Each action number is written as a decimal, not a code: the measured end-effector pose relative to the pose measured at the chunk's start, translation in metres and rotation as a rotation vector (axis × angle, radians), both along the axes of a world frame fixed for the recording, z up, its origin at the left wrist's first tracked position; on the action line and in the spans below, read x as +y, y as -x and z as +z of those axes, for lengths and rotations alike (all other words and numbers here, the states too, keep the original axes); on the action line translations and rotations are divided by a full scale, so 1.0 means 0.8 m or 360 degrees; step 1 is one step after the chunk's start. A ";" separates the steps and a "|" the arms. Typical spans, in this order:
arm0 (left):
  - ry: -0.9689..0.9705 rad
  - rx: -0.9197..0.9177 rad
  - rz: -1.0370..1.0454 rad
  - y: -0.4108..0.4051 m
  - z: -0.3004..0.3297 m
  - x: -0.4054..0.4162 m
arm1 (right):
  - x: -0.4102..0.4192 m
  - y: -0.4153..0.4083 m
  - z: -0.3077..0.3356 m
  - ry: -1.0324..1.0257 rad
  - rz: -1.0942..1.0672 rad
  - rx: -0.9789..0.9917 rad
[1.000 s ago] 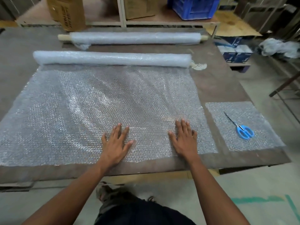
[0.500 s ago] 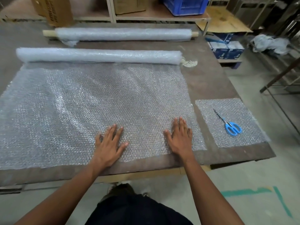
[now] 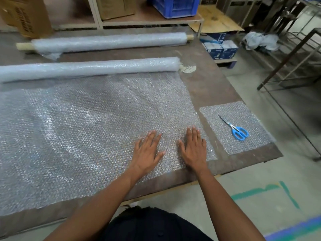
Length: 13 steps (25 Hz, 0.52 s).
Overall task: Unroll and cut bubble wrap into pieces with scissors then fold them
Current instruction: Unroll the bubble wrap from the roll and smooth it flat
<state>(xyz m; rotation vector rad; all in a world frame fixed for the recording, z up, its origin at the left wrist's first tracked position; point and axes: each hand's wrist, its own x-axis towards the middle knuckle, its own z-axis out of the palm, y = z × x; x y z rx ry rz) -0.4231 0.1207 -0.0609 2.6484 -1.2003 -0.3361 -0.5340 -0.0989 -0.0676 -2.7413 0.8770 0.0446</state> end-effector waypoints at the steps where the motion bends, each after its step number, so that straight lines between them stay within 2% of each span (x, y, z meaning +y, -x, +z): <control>1: -0.0053 -0.0002 -0.0075 -0.002 -0.001 -0.008 | -0.004 0.002 -0.002 -0.0007 -0.0014 0.0055; 5: -0.0156 -0.0041 -0.0227 -0.008 -0.002 -0.016 | -0.014 0.009 -0.008 0.0012 -0.0004 0.0067; 9: -0.0021 -0.0050 -0.0258 -0.009 -0.010 -0.014 | -0.014 0.000 -0.003 -0.0033 -0.0042 -0.0020; 13: 0.0194 -0.0234 -0.0188 0.001 -0.011 -0.037 | -0.025 0.003 0.004 -0.0044 -0.0050 -0.0129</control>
